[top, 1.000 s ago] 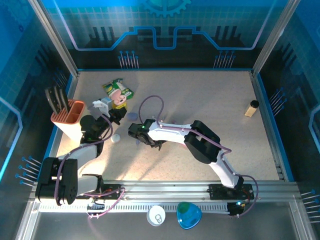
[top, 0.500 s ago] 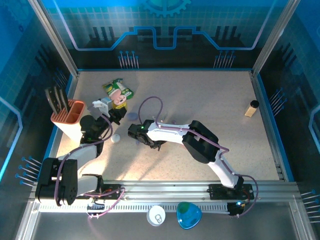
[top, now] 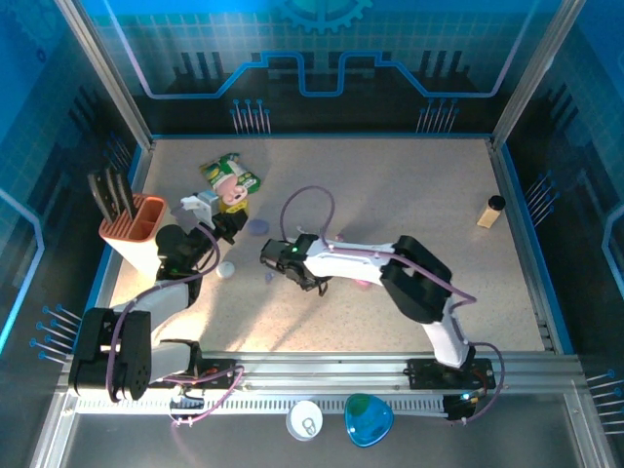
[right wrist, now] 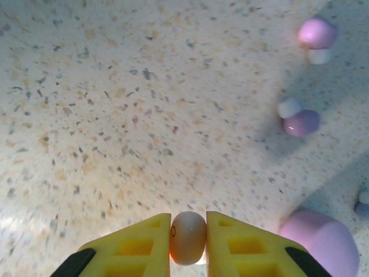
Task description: Insert the wireless bluetooth earbuds into the charging case
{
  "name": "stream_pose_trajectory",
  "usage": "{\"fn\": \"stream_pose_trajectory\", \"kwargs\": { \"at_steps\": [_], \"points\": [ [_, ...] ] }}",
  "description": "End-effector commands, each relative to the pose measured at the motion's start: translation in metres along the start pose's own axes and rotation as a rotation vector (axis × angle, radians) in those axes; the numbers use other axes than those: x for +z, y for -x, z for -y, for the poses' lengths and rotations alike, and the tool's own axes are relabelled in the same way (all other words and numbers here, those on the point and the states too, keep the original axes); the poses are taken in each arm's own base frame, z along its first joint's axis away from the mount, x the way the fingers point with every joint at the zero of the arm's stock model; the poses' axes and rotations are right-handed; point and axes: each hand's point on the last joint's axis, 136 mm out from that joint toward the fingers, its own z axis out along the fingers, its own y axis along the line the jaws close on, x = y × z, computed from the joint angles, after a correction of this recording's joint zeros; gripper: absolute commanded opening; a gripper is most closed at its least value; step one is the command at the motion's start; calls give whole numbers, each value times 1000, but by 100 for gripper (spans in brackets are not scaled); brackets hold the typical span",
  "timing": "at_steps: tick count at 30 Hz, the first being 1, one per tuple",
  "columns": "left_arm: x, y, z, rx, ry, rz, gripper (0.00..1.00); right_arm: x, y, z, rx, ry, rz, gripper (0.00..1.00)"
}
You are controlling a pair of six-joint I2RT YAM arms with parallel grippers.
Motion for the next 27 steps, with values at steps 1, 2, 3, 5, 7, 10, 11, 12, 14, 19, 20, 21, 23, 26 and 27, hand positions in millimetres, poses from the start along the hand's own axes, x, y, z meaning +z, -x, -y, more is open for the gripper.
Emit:
{"fn": "stream_pose_trajectory", "kwargs": {
  "at_steps": [1,2,3,5,7,10,11,12,14,19,20,21,23,26,27],
  "points": [
    [4,-1,11,50,-55,4,32,-30,23,13,93,127,120,21],
    [7,-4,14,55,-64,-7,32,-35,24,15,109,175,136,21],
    [10,-7,17,60,-74,-18,32,-38,24,16,122,221,137,21],
    [18,-14,26,82,-93,-46,32,-49,26,20,164,331,153,22],
    [24,-18,33,94,-107,-55,32,-59,29,25,201,415,179,22],
    [32,-24,47,112,-131,-50,32,-77,35,37,258,524,227,23],
    [35,-25,54,116,-152,-42,32,-82,37,42,277,555,248,23],
    [37,-26,59,120,-168,-36,32,-88,40,46,292,582,268,23],
    [43,-30,71,115,-206,-30,31,-101,45,56,328,640,311,22],
    [55,-39,103,135,-294,-7,30,-136,55,73,370,772,423,21],
    [58,-41,109,135,-312,-4,30,-143,56,77,370,788,445,21],
    [59,-42,114,136,-326,-4,30,-148,58,79,368,799,462,22],
    [62,-45,126,147,-354,-5,30,-161,61,81,357,827,500,22],
    [68,-49,140,160,-384,-5,30,-174,67,80,338,867,535,22],
    [69,-50,144,159,-394,-5,30,-176,69,79,333,872,540,22]
  ]
}}
